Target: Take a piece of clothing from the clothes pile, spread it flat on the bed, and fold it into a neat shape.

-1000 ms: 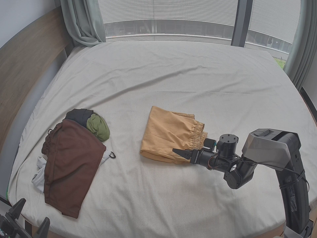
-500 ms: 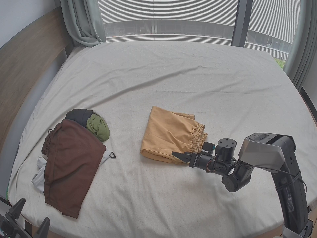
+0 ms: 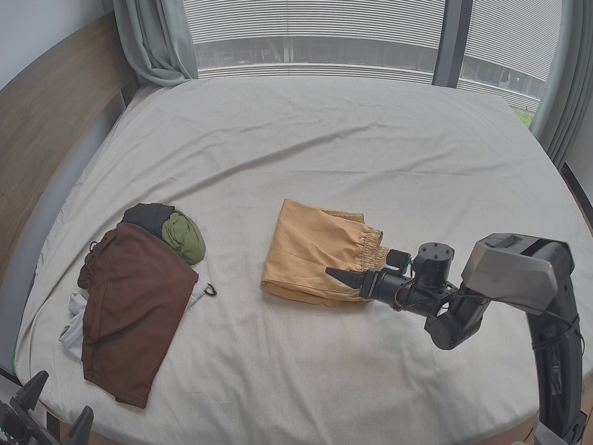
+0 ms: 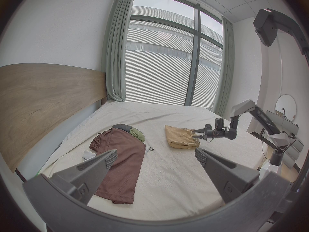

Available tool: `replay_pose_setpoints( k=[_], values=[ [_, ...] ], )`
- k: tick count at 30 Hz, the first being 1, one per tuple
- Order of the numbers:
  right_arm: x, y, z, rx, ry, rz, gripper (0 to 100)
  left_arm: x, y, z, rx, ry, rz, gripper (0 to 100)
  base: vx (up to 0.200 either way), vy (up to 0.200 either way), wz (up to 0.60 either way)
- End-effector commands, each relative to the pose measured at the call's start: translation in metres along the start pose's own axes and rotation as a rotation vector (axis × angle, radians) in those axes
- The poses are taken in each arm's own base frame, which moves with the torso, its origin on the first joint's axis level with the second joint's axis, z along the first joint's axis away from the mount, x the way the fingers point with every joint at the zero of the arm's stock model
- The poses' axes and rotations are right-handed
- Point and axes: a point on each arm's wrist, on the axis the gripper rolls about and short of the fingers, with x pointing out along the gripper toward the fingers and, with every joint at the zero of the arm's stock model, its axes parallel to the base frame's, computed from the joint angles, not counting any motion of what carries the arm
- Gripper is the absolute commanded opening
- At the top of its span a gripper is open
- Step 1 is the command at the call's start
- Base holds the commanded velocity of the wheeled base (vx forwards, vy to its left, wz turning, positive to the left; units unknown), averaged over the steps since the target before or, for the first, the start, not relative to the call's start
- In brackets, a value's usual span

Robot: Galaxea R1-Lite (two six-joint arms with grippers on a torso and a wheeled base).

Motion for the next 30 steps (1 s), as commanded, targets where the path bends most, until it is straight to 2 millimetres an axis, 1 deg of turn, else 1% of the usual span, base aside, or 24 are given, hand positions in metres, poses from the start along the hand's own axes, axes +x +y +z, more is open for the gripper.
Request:
replay_pose_setpoints(
  k=[1,3,6,7,8,10,11,12,15,16,17,19,20,21,22,23,24,25,27,29,30],
  values=[
    [-0.053,0.080,0.065,-0.095,-0.130,0.094,100,0.000,0.000,-0.001,-0.001,0.003,0.000,100,0.000,0.000,0.00],
    [-0.071,0.094,0.073,-0.123,-0.153,0.101,100,0.000,0.000,-0.001,-0.001,0.003,0.000,100,0.000,0.000,0.00],
    [-0.097,0.107,0.081,-0.178,-0.184,0.092,100,0.000,0.000,-0.001,-0.001,0.003,0.000,100,0.000,0.000,0.00],
    [-0.112,0.109,0.086,-0.216,-0.204,0.070,100,0.000,0.000,-0.001,-0.001,0.003,0.000,100,0.000,0.000,0.00],
    [-0.119,0.109,0.087,-0.229,-0.212,0.056,100,0.000,0.000,-0.001,-0.001,0.003,0.000,100,0.000,0.000,0.00],
    [-0.141,0.110,0.090,-0.288,-0.234,0.014,100,0.000,0.000,-0.001,-0.001,0.003,0.000,100,0.000,0.000,0.00],
    [-0.147,0.109,0.090,-0.305,-0.240,-0.001,100,0.000,0.000,-0.001,-0.001,0.003,0.000,100,0.000,0.000,0.00],
    [-0.171,0.110,0.091,-0.348,-0.262,-0.050,100,0.000,0.000,-0.001,-0.001,0.003,0.000,100,0.000,0.000,0.00],
    [-0.194,0.114,0.087,-0.378,-0.278,-0.093,100,0.000,0.000,-0.001,-0.001,0.003,0.000,100,0.000,0.000,0.00],
    [-0.210,0.117,0.085,-0.397,-0.294,-0.122,100,0.000,0.000,-0.001,-0.001,0.003,0.000,100,0.000,0.000,0.00],
    [-0.219,0.119,0.084,-0.407,-0.307,-0.138,100,0.000,0.000,-0.001,-0.001,0.003,0.000,100,0.000,0.000,0.00],
    [-0.232,0.122,0.083,-0.421,-0.329,-0.159,100,0.000,0.000,-0.001,-0.001,0.003,0.000,100,0.000,0.000,0.00],
    [-0.243,0.127,0.083,-0.434,-0.353,-0.174,100,0.000,0.000,-0.001,-0.001,0.003,0.000,100,0.000,0.000,0.00],
    [-0.249,0.130,0.083,-0.444,-0.370,-0.179,100,0.000,0.000,-0.001,-0.001,0.003,0.000,100,0.000,0.000,0.00],
    [-0.250,0.131,0.083,-0.445,-0.373,-0.181,100,0.000,0.000,-0.001,-0.001,0.003,0.000,100,0.000,0.000,0.00],
    [-0.258,0.135,0.083,-0.457,-0.395,-0.190,100,0.000,0.000,-0.001,-0.001,0.003,0.000,100,0.000,0.000,0.00],
    [-0.267,0.140,0.081,-0.468,-0.411,-0.197,100,0.000,0.000,-0.001,-0.001,0.003,0.000,100,0.000,0.000,0.00],
    [-0.271,0.143,0.079,-0.474,-0.418,-0.197,100,0.000,0.000,-0.001,-0.001,0.003,0.000,100,0.000,0.000,0.00],
    [-0.286,0.154,0.065,-0.484,-0.431,-0.190,100,0.000,0.000,-0.001,-0.001,0.003,0.000,100,0.000,0.000,0.00],
    [-0.297,0.162,0.053,-0.491,-0.437,-0.186,100,0.000,0.000,-0.001,-0.001,0.003,0.000,100,0.000,0.000,0.00],
    [-0.299,0.163,0.051,-0.491,-0.437,-0.186,100,0.000,0.000,-0.001,-0.001,0.003,0.000,100,0.000,0.000,0.00]
  ],
)
